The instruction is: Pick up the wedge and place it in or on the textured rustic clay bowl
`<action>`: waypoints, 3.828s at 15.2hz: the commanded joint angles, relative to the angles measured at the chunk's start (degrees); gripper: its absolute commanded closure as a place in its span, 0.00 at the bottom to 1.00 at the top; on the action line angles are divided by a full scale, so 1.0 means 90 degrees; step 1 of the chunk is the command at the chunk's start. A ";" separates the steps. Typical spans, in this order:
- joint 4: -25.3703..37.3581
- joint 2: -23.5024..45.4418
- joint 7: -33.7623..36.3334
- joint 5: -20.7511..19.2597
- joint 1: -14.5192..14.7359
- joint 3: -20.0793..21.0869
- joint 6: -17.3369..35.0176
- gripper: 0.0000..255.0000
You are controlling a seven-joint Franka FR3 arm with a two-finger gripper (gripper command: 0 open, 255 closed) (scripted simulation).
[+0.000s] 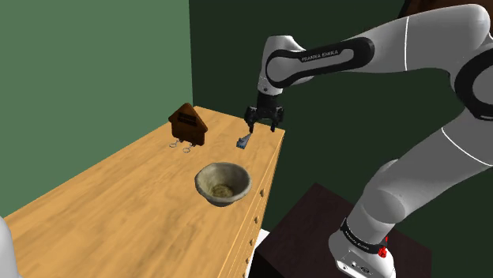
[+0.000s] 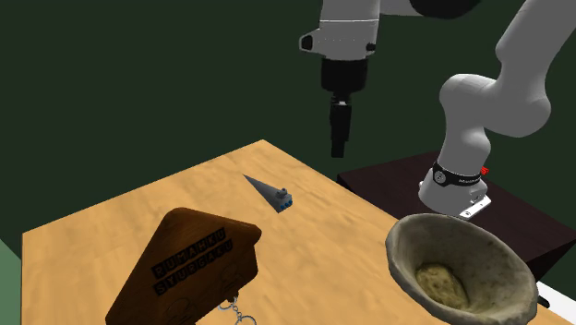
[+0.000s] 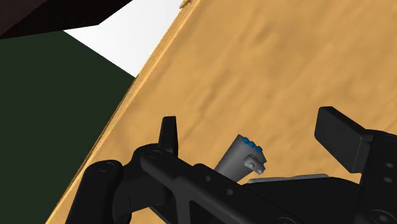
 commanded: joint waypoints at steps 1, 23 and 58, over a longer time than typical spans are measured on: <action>0.0211 0.0456 0.0552 -0.0153 -0.0124 0.0095 0.0265 0.00; 0.2054 0.3571 0.3723 -0.1452 -0.0512 -0.0145 0.1396 0.00; 0.2914 0.2954 0.3516 -0.1274 -0.0524 -0.0104 -0.0066 1.00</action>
